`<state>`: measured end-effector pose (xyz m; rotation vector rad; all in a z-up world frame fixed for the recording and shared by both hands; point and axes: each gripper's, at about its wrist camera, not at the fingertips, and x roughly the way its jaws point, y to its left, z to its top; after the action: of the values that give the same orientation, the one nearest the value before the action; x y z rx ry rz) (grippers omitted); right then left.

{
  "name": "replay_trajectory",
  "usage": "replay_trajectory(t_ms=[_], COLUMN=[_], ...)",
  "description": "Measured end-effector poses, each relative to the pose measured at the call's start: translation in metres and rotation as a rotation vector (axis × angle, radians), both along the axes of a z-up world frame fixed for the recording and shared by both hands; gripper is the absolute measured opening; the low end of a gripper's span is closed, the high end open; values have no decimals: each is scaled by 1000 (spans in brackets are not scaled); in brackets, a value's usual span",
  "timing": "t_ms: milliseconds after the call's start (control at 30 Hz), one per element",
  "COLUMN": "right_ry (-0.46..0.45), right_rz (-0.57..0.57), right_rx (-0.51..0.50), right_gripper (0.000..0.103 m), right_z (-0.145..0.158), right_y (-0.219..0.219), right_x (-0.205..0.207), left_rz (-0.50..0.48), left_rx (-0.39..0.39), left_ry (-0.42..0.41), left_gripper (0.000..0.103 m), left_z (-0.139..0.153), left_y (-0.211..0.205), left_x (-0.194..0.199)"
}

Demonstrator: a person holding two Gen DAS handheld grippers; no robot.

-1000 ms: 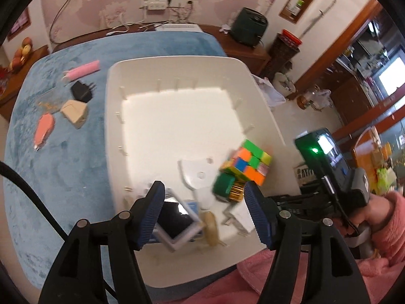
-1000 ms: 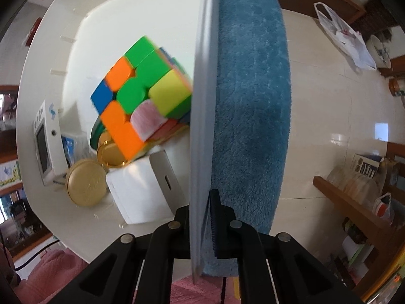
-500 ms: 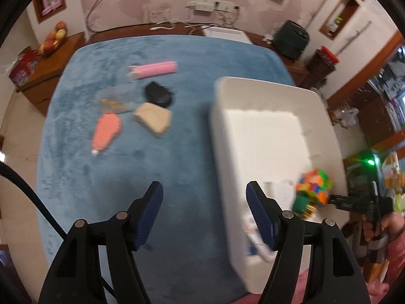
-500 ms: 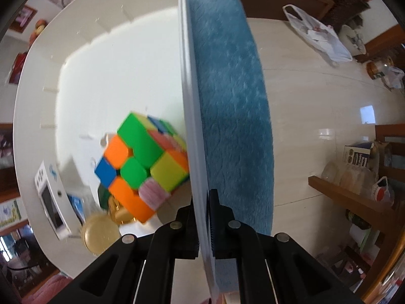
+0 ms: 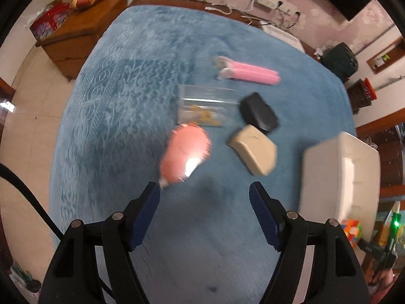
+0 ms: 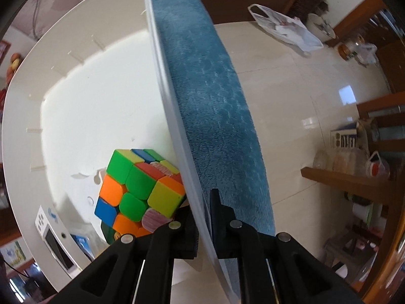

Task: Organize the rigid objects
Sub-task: 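Move the left gripper to the pink tape dispenser and grasp it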

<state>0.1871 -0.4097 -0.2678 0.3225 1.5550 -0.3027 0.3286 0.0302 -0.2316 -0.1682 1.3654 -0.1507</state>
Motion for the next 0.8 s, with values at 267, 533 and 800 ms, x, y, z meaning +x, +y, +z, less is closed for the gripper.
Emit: replay_trajectory(t_ms=[267,533,800], right_ry=[22,34,35], right_rz=[-80,-108,-112], right_rx=[-24,-50,-57], right_gripper=[12,14,14], right_z=[-5,-5,-4], right_y=[-4,-2,2], right_x=[3,2,2], left_rz=[-12,-52,-37], left_rx=[55,116,148], left_ry=[64,73,59], left_gripper=[77,77,69], left_z=[-41,-54,-54], left_y=[2,-8,-15], left_x=[36,42,40])
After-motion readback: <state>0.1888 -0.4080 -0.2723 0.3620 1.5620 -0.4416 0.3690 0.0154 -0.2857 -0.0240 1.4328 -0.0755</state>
